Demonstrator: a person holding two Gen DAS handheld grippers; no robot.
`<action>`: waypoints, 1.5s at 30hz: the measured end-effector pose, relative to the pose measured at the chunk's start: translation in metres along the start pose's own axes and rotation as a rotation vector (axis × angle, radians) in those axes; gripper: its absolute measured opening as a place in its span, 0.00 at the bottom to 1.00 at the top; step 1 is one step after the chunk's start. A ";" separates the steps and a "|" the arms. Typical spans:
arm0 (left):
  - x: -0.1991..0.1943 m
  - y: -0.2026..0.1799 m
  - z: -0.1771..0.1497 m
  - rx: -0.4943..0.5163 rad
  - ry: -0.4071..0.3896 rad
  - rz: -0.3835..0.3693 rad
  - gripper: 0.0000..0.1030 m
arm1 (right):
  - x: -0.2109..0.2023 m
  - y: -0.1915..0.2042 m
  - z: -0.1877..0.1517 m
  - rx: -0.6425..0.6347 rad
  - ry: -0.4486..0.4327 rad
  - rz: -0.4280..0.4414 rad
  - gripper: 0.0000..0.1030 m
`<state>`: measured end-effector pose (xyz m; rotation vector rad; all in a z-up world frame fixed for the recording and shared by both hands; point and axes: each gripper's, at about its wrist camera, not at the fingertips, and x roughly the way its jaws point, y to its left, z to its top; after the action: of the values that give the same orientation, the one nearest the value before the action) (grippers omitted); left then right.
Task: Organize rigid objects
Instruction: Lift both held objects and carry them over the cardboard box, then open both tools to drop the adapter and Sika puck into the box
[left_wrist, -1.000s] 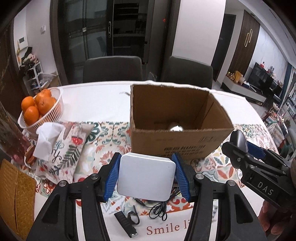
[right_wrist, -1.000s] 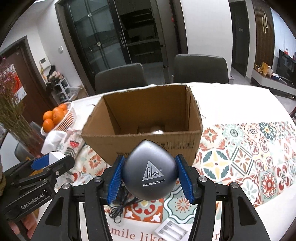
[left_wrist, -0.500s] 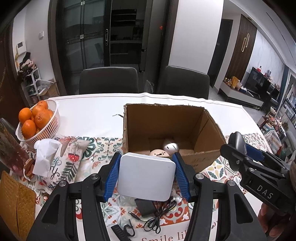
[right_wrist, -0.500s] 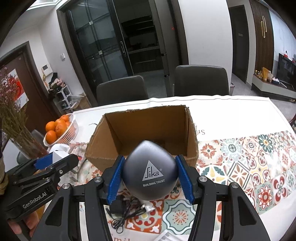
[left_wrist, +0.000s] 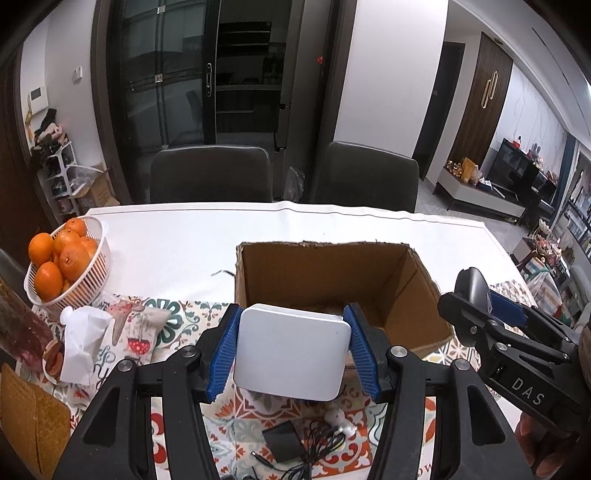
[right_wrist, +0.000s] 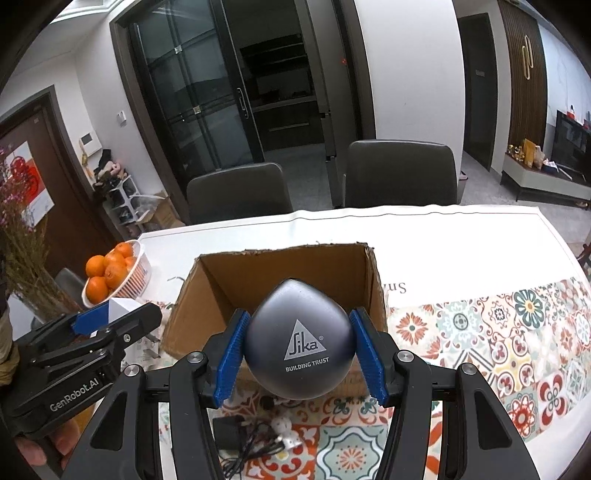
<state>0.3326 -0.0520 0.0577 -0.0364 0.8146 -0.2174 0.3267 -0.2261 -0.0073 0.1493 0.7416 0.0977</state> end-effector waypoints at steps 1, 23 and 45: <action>0.002 0.000 0.002 -0.001 0.002 0.000 0.54 | 0.002 0.000 0.002 0.001 0.002 0.000 0.55; 0.079 0.008 0.027 0.014 0.104 0.024 0.54 | 0.078 -0.010 0.022 -0.018 0.139 -0.013 0.55; 0.129 -0.001 0.017 0.098 0.262 0.033 0.55 | 0.120 -0.014 0.008 -0.094 0.266 -0.030 0.56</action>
<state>0.4302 -0.0805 -0.0231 0.0999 1.0632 -0.2337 0.4213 -0.2235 -0.0835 0.0350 1.0024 0.1253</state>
